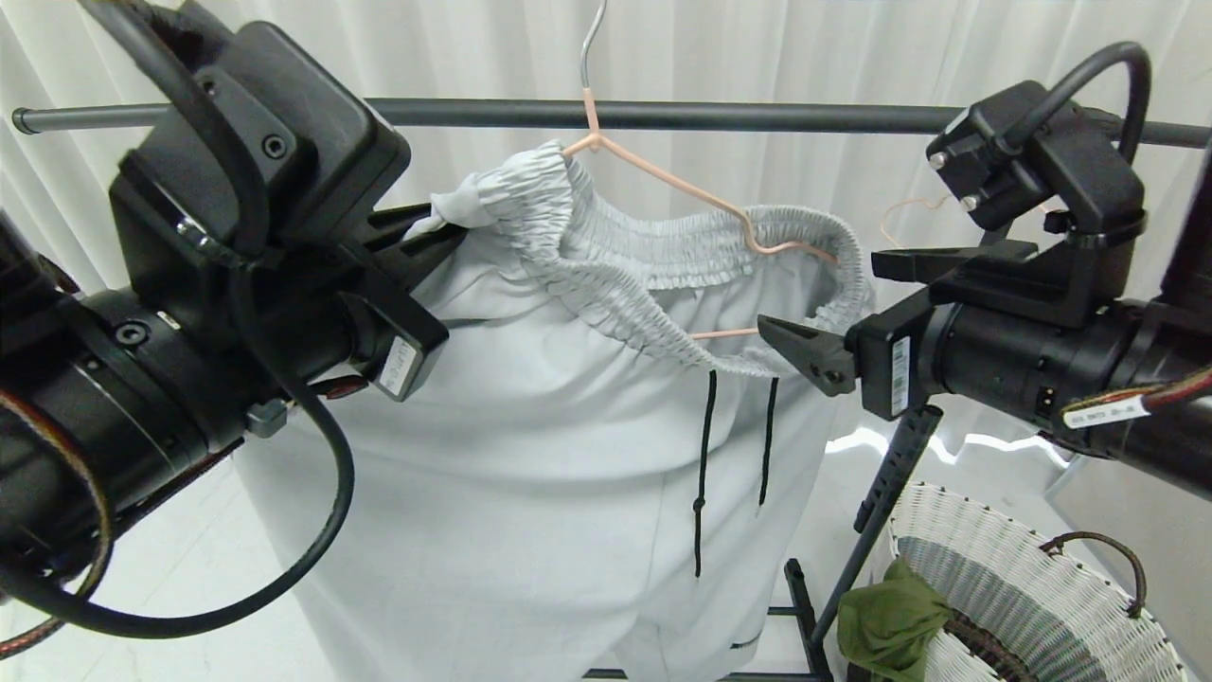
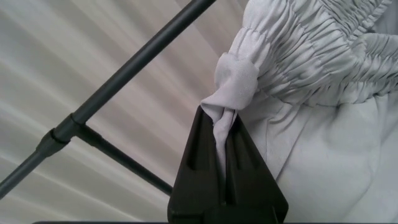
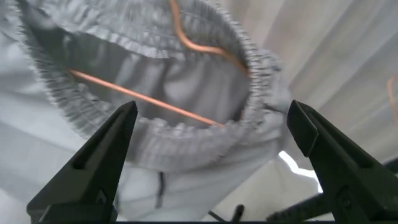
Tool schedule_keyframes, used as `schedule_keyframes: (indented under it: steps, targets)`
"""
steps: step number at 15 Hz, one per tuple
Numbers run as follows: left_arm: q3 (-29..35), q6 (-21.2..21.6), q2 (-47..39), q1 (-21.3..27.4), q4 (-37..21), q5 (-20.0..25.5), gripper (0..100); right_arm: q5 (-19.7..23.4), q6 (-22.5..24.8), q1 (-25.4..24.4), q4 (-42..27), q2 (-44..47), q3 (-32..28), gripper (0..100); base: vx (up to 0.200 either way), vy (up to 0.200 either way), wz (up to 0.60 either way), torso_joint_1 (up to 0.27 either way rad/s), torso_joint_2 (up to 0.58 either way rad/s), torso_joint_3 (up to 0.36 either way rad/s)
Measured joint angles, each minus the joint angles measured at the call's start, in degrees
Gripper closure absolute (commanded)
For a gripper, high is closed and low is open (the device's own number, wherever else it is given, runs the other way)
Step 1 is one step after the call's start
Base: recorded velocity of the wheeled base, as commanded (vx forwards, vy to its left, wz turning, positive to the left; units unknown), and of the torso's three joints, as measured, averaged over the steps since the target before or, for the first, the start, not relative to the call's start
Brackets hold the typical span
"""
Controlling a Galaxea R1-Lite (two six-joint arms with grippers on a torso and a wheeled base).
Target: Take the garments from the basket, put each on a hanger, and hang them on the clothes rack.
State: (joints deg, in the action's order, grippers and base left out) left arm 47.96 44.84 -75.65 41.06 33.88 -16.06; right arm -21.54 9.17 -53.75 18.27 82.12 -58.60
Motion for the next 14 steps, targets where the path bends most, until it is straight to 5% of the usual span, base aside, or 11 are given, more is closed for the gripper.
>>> schedule_keyframes:
  steps: [4, 9, 14]
  targets:
    - [-0.4, -0.3, 0.0, 0.0, 0.0, 0.6, 100, 1.0, 1.1, 3.0, -7.6, -5.6, 1.9, 0, 0.000, 0.000, 0.00, 0.000, 0.00, 0.000]
    - [-3.3, -0.1, 0.3, 1.5, 0.0, 4.0, 100, 7.0, 10.4, 7.2, -8.8, -8.5, 0.0, 0, 0.000, 0.000, 0.00, 0.000, 0.00, 0.000]
    - [-3.6, 0.2, 0.2, 4.8, 0.0, 4.0, 100, 8.2, 11.6, 3.8, -7.9, -3.4, -4.8, 0, 0.000, 0.000, 0.00, 0.000, 0.00, 0.000]
